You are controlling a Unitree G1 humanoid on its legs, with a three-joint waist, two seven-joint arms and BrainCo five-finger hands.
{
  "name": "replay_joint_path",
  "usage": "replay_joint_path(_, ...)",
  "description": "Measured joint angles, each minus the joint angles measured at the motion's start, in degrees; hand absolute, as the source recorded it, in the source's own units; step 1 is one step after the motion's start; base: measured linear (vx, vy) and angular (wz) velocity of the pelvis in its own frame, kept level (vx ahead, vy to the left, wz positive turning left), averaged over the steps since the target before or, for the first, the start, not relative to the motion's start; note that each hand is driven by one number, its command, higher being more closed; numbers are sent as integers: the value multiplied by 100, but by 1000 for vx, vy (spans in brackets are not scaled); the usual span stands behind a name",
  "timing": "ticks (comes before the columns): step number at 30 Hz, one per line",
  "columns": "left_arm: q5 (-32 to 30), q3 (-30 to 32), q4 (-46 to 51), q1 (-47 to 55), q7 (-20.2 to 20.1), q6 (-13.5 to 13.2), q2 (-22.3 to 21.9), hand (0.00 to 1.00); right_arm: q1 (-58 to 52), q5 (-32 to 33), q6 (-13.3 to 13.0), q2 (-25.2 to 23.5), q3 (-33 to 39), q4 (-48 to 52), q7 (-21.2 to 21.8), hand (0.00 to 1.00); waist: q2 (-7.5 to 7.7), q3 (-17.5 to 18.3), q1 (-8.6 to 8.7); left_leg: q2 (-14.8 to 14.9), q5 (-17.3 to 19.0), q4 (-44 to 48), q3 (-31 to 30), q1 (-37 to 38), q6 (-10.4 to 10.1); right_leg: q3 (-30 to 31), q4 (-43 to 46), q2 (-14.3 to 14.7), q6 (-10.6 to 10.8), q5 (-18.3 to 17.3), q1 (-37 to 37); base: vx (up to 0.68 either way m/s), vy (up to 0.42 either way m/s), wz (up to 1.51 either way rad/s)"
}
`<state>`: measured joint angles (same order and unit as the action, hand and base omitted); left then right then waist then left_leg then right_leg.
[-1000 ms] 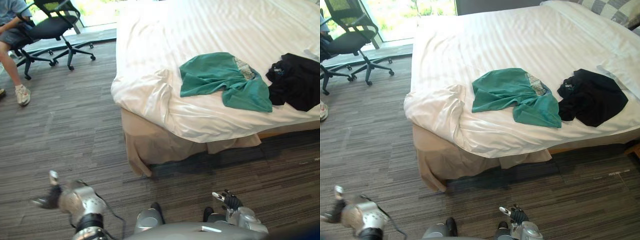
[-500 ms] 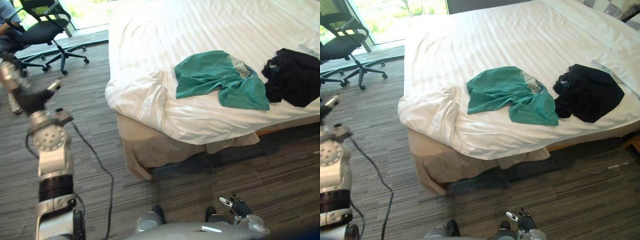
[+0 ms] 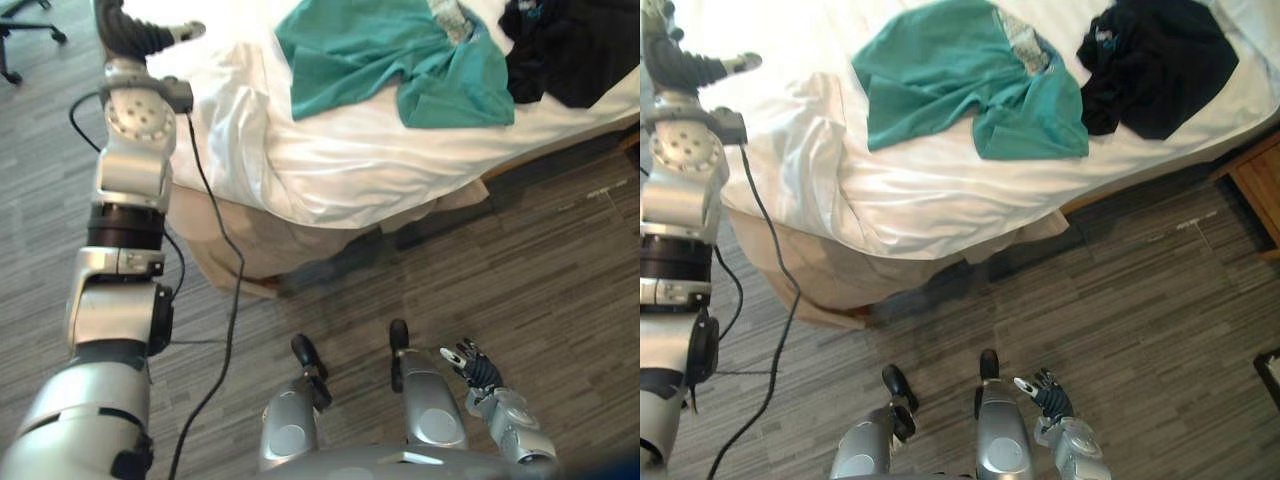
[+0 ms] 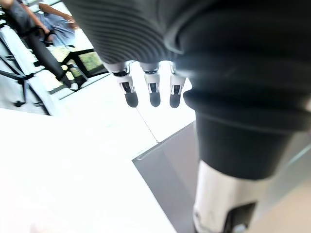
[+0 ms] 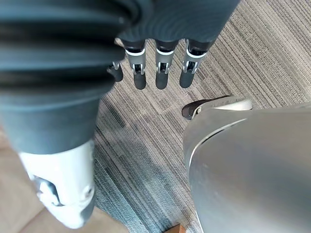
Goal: Tidy the bed and pick cloth on bed and put in laundry
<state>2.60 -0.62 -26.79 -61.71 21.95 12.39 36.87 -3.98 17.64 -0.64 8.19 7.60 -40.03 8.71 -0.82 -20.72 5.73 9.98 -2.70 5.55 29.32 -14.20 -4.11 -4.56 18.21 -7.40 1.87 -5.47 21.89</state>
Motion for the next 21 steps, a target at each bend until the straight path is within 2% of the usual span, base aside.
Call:
replay_joint_path(1, -2, -12, -18, -95, 91, 208, 0, 0, 28, 13, -39, 7, -5, 44, 9, 0, 25, -108, 23, 7, 4, 73, 0, -74, 6, -7, 60, -21, -8, -16, 76, -46, -15, 8)
replay_joint_path(3, -5, -33, -125, -267, 142, 457, 0, 0, 79, 22, -72, 26, -8, 97, 15, 0, 48, -181, 55, 7, 9, 138, -2, -244, 16, -9, 198, -59, -8, -41, 269, -51, -15, 9)
replay_joint_path(4, -124, -31, -201, -472, 241, 751, 1, 0, 193, 82, -110, 43, -8, 129, 19, 0, 94, -314, 93, 16, 30, 231, -3, -373, 51, -12, 299, -81, -13, -53, 399, -48, -18, 10)
replay_joint_path(5, -173, -31, -205, -520, 259, 808, 1, 0, 217, 149, -112, 45, -8, 165, 19, 0, 103, -360, 101, 19, 35, 271, -8, -408, 59, -15, 318, -86, -14, -53, 423, -45, -12, 4)
replay_joint_path(9, -230, -32, -469, -857, 351, 1301, -2, 0, 286, 557, -216, 109, -14, 463, 92, 0, 202, -583, 129, 68, 86, 489, -18, -747, 137, 13, 508, -126, -8, -61, 756, -34, -10, 4)
replay_joint_path(14, -593, -34, -623, -1168, 285, 1619, -30, 0, 477, 1263, -259, 144, -17, 725, 232, 0, 253, -793, 184, 96, 110, 764, -154, -1335, 183, -21, 731, -177, -11, -74, 1267, -21, -13, 13)
replay_joint_path(15, -757, -34, -623, -1205, 215, 1658, -32, 100, 528, 1389, -284, 142, -32, 781, 265, 0, 273, -859, 198, 99, 109, 808, -155, -1440, 186, -13, 791, -188, -12, -74, 1378, -1, -16, 8)
replay_joint_path(19, -1579, -125, -624, -1438, -193, 2043, -53, 100, 658, 1992, -365, 145, -88, 1110, 476, 0, 282, -950, 257, 169, 178, 1102, -167, -1912, 250, 32, 945, -185, -12, -74, 1811, -3, -4, 1)
replay_joint_path(21, -1900, -143, -627, -1611, -254, 2123, -38, 100, 659, 2151, -427, 148, -92, 1207, 528, 0, 283, -958, 263, 213, 239, 1249, -164, -2086, 261, 65, 1007, -172, -13, -74, 1968, -8, -15, -5)
